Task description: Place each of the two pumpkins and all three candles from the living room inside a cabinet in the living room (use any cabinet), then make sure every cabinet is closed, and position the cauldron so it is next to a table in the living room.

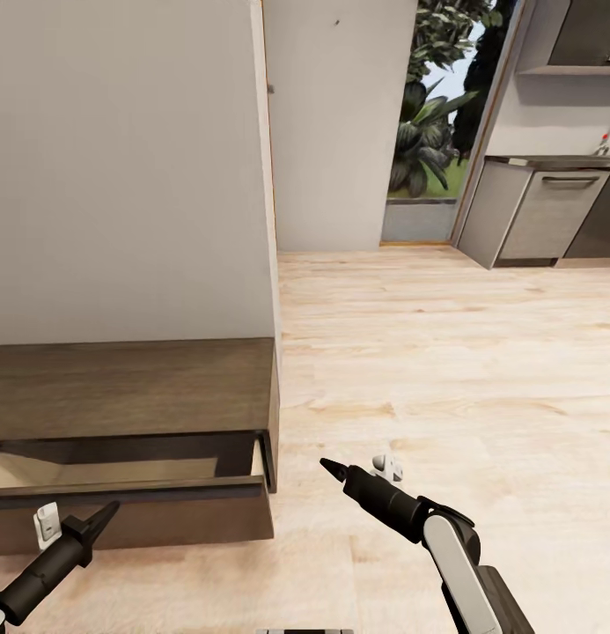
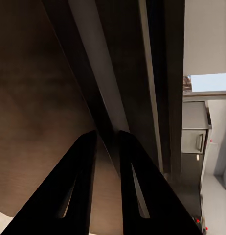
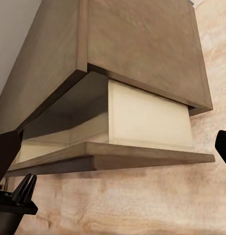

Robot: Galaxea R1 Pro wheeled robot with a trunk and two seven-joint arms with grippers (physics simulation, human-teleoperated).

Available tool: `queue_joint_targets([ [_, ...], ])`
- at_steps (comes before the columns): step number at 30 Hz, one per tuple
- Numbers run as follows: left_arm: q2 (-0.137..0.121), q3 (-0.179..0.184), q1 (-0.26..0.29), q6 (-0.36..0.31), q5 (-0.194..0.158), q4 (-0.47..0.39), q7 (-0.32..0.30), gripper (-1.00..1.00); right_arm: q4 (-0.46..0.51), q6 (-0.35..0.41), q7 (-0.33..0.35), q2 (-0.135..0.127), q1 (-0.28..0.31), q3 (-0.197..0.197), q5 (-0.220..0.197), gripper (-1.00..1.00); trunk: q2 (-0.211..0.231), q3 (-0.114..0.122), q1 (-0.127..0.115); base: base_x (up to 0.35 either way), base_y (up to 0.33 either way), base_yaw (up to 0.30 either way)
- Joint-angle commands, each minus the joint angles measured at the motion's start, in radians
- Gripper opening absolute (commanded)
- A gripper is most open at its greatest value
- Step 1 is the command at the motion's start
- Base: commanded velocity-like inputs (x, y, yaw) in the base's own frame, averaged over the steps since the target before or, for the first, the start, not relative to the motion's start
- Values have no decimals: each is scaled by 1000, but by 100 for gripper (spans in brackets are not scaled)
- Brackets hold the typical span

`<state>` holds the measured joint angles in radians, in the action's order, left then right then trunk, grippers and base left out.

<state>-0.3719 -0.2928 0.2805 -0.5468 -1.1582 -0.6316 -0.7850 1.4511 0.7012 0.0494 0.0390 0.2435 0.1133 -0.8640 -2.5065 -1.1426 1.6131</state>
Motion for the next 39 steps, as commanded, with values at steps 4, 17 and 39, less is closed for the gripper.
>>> queue_joint_targets([
  [4,-1,-12,0,11,2,3,5,-100,0,4,4,-1,0,-1,3,100,0,-1,0,-2,0,0],
  [17,-2,-12,0,11,2,3,4,-100,0,4,4,-1,0,-1,5,100,0,-1,0,-134,0,0],
  [39,-1,-12,0,11,2,3,6,-100,0,4,4,-1,0,-1,4,100,0,-1,0,-108,0,0],
])
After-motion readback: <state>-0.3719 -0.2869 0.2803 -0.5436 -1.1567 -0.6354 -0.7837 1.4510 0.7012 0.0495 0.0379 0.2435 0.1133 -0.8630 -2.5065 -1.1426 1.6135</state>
